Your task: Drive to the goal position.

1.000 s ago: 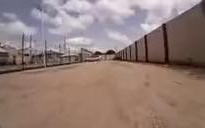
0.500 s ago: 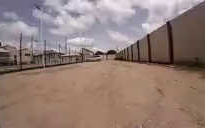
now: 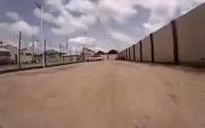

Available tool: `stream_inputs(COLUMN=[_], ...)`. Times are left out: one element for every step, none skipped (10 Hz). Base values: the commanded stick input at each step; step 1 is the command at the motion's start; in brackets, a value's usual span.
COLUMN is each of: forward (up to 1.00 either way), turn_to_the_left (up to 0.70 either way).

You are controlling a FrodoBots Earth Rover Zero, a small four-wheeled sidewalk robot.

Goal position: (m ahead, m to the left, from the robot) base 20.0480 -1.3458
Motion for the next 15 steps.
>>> stream_inputs(forward=[0.85, 0.85, 0.85, 0.85, 0.85, 0.85, 0.85, 0.85, 0.85, 0.85, 0.85, 0.85, 0.85, 0.85, 0.85], turn_to_the_left=[0.0, 0.0, 0.0, 0.0, 0.0, 0.0, 0.0, -0.02, -0.24, -0.34, -0.34, -0.34, -0.34, -0.34, -0.17])
